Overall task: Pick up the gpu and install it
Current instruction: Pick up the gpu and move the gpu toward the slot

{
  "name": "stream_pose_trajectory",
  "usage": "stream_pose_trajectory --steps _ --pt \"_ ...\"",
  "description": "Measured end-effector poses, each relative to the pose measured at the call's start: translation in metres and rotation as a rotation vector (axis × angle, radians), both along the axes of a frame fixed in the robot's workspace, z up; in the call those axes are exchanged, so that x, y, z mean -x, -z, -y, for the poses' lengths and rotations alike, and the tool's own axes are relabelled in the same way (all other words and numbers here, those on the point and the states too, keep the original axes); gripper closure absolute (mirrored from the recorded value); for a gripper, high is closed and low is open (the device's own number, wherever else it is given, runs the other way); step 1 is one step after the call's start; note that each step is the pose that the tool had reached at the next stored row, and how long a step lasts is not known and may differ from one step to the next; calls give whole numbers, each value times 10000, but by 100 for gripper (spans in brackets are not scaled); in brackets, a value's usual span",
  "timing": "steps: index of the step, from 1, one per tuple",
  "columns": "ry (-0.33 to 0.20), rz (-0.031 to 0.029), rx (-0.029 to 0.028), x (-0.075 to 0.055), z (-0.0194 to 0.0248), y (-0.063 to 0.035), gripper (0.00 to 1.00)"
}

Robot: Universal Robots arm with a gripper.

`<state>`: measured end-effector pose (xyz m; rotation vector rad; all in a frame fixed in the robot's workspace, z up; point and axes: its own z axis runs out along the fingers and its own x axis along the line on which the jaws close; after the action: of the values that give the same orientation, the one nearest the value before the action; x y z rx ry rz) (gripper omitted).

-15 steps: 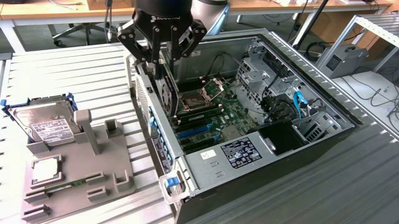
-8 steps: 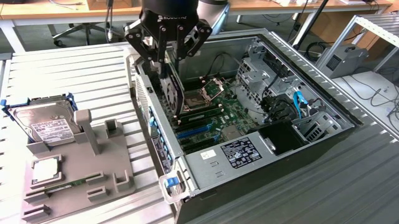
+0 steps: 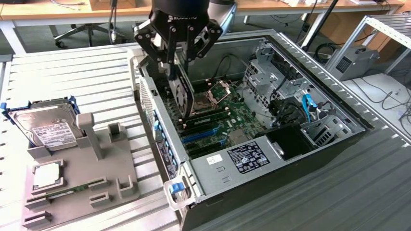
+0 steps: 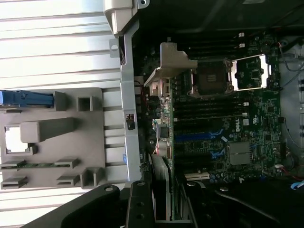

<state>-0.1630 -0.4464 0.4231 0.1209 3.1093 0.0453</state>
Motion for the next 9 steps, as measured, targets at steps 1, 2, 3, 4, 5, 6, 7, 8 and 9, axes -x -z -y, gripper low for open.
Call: stream_pose_trajectory --steps 1,2,3,4,5,6,7,8,9 --pt "0 0 1 -10 0 0 71" --pt "0 0 0 -19 0 0 71" --pt "-1 0 0 -28 0 0 71" --pt "-1 0 0 -38 0 0 71" --pt "0 0 0 -48 0 0 71" --pt "0 -1 1 -56 0 0 71" --pt "0 0 0 -68 0 0 71" --pt "0 0 1 -76 0 0 71" --pt "-1 -1 1 -84 0 0 71"
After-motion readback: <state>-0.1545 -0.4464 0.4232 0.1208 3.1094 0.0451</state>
